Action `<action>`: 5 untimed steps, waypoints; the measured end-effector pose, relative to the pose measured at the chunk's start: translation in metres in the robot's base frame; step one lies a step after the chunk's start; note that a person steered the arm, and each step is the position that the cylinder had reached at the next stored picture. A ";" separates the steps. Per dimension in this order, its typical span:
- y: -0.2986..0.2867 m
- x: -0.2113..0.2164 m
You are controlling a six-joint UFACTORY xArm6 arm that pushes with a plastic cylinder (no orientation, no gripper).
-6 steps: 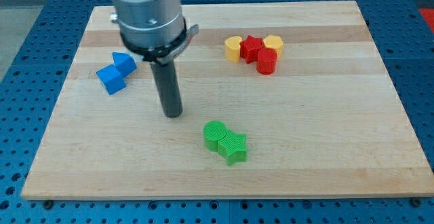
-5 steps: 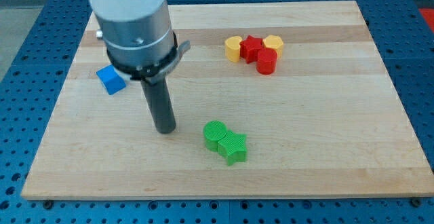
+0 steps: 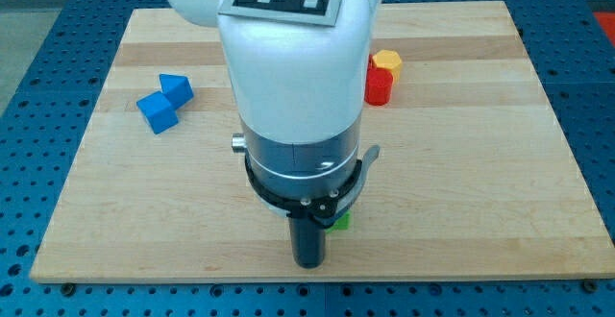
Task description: Push the green circle slightly up
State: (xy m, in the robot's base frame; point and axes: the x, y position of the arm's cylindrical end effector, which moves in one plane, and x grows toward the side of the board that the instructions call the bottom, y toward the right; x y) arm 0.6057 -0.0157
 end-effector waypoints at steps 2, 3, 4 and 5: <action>-0.020 -0.036; -0.020 -0.051; -0.020 -0.062; -0.015 -0.066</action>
